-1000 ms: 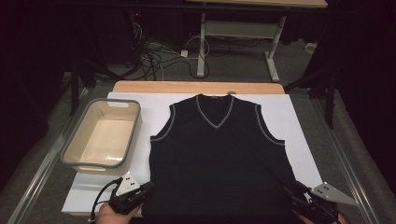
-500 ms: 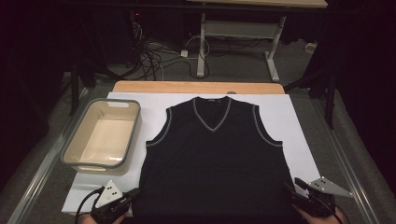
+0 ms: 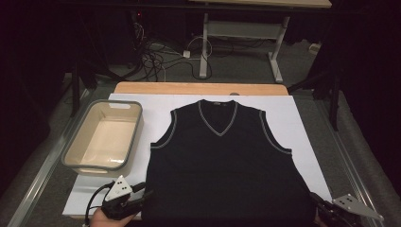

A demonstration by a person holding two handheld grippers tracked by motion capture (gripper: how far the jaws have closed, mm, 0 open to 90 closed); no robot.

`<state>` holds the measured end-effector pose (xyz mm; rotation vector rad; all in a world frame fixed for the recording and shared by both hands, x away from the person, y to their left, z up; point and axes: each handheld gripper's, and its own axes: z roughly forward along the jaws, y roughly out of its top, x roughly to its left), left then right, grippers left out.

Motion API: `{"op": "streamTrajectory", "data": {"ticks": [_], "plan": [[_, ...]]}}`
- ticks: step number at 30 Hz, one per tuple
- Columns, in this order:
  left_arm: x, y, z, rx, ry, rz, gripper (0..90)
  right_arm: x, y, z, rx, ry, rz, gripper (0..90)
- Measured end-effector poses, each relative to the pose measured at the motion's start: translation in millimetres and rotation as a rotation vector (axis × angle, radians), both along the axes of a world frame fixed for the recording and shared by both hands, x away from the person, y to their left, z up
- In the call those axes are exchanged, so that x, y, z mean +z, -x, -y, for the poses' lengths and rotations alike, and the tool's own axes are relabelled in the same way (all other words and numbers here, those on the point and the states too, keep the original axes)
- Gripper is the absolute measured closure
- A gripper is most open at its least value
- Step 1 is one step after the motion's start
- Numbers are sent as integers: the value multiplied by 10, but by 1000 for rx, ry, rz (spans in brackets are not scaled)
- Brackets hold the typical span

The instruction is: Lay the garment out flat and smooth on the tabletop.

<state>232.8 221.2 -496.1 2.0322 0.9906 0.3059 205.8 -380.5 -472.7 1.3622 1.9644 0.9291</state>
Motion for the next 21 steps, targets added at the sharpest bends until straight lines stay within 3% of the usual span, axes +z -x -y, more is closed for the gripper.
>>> {"op": "streamTrajectory", "data": {"ticks": [5, 8, 9, 10, 11, 12, 13, 14, 16, 18, 21], "plan": [[-26, -32, 10, 14, -10, -15, 523, -40, 5, -16, 24, -10, -22, 851], [-66, -19, 1, 36, -23, -36, 534, -12, -29, -70, 56, -45, -19, 619], [-66, -19, 1, 36, -23, -36, 539, -12, -29, -70, 56, -45, -19, 619], [-77, -2, 7, 43, -27, -25, 579, -1, -54, -93, 65, -53, -5, 556], [-79, 3, 12, 48, -30, -21, 579, -1, -54, -93, 65, -53, -5, 556], [-78, -3, 17, 48, -27, -25, 634, 3, -62, -105, 65, -57, -4, 537], [-78, -13, 13, 21, -6, -41, 734, 7, -82, -125, 75, -63, 1, 512], [-76, 11, 24, 22, -20, -24, 842, 13, -111, -165, 84, -68, 3, 464], [-57, 43, 6, 32, -37, -9, 848, 16, -125, -175, 93, -65, 9, 443], [-23, 102, -83, 51, -20, 11, 851, 28, -163, -235, 121, -71, 24, 353], [2, 137, -203, 74, 3, 18, 851, 29, -185, -266, 140, -77, 39, 317]]}}
